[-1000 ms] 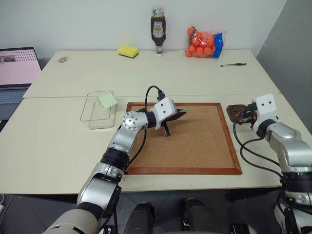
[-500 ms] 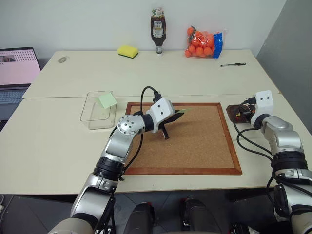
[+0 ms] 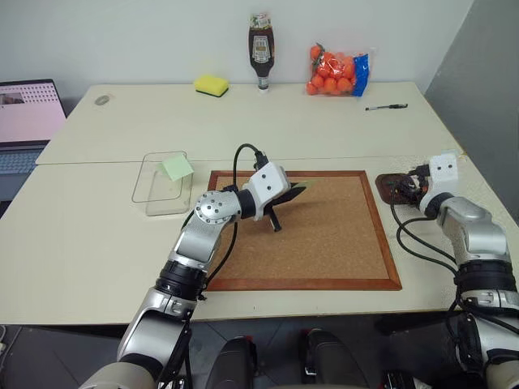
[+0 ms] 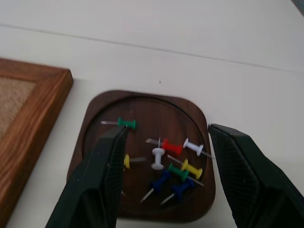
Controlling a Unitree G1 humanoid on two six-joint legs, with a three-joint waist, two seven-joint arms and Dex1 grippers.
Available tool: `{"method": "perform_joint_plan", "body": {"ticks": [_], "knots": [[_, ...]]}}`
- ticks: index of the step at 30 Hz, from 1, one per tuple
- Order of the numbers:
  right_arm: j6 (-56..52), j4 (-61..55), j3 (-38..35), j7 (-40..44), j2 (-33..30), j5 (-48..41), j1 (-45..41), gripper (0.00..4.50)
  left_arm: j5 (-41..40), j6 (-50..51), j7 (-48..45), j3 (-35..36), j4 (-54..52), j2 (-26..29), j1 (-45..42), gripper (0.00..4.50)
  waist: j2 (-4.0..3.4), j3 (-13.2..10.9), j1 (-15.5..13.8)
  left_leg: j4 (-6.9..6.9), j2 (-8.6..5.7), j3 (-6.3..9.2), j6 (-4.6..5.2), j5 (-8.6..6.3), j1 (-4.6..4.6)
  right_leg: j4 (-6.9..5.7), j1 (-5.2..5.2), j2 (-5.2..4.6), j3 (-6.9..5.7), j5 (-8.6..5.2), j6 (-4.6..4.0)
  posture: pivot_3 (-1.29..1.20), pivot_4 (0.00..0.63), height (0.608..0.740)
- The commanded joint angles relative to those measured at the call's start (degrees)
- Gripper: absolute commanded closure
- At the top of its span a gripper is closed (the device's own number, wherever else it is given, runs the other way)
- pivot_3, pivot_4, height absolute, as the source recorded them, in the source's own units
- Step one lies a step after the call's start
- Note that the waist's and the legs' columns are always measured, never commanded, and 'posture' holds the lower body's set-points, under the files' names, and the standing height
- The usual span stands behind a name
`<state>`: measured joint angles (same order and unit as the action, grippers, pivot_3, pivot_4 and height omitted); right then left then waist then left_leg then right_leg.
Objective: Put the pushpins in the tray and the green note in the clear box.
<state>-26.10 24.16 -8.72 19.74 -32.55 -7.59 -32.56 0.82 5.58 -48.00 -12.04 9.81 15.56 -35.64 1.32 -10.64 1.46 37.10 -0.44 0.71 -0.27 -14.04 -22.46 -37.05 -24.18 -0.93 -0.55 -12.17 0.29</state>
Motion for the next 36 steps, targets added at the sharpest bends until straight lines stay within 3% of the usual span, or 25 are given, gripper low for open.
{"method": "perform_joint_plan", "body": {"ticks": [1,6,11,16,19,24,28,32,36], "knots": [[1.7,-1.2,0.3,-0.4,-0.6,1.6,-1.1,1.63,-0.6,-1.4,0.4,-0.2,-0.6,0.0,-1.7,4.50,0.00,0.0,0.0,0.00,0.00,0.01,0.00,0.00,0.01,0.00,0.01,0.00,-0.01,0.00,0.00,0.00,0.150,0.740],[1.8,-5.4,-1.9,0.1,-0.4,-0.3,-0.9,1.63,-0.7,-1.4,1.5,0.9,-0.4,0.2,-2.2,4.50,0.00,0.0,0.0,0.00,0.00,0.02,0.00,0.00,0.00,0.00,0.01,0.00,-0.01,0.00,0.00,0.00,0.150,0.740],[-0.7,-23.1,-1.9,8.4,-1.5,-6.5,5.8,1.63,-1.1,2.8,5.3,3.9,-4.4,1.2,-3.4,4.50,0.00,0.0,0.0,-0.02,0.03,0.10,0.00,0.00,-0.03,0.03,0.00,0.00,-0.06,0.00,0.01,0.00,0.150,0.740],[-4.0,-39.7,2.8,19.0,-2.7,-14.3,10.9,1.63,-2.1,14.6,7.4,7.3,-15.3,5.3,0.3,4.50,0.00,0.0,0.4,-0.02,0.08,0.14,0.00,0.00,-0.01,0.04,0.01,-0.01,-0.08,-0.01,0.02,0.00,0.150,0.740],[-6.8,-45.3,8.2,24.6,-3.1,-17.4,8.5,1.63,-1.6,22.8,9.4,11.3,-22.3,9.8,3.8,4.50,-0.02,0.0,0.5,-0.01,0.08,0.13,-0.01,0.00,0.08,-0.04,0.04,-0.03,-0.09,-0.01,0.02,0.00,0.150,0.740],[-9.5,-44.9,15.9,29.6,-1.2,-18.8,0.5,1.63,-1.4,30.7,13.2,17.1,-25.8,15.2,6.7,4.50,0.07,-0.1,0.3,0.00,0.17,0.28,-0.02,0.01,0.32,-0.11,0.14,-0.01,-0.21,0.01,0.03,0.00,0.150,0.740],[-8.3,-38.1,22.2,31.3,2.8,-15.8,-6.5,1.63,-0.4,30.8,14.7,20.1,-21.4,19.8,9.7,4.50,0.07,-0.1,0.2,-0.04,0.15,0.28,-0.03,0.01,0.36,-0.06,0.18,-0.03,-0.19,0.01,0.03,0.00,0.150,0.740],[-4.0,-28.3,25.2,31.4,8.7,-12.0,-12.4,1.63,-1.4,30.7,18.7,22.7,-14.3,19.7,8.0,4.50,0.08,-0.1,0.2,-0.03,0.11,0.20,-0.03,0.01,0.28,-0.05,0.10,-0.12,-0.14,0.02,0.01,0.00,0.150,0.740],[-2.2,-25.7,25.3,32.0,10.6,-10.5,-14.1,1.63,-2.7,33.5,22.0,24.5,-12.2,19.1,6.2,4.50,0.11,-0.1,-0.7,0.02,0.10,0.33,-0.04,0.02,-0.08,0.04,-0.06,-0.20,-0.26,0.03,-0.01,0.00,0.150,0.740]]}}
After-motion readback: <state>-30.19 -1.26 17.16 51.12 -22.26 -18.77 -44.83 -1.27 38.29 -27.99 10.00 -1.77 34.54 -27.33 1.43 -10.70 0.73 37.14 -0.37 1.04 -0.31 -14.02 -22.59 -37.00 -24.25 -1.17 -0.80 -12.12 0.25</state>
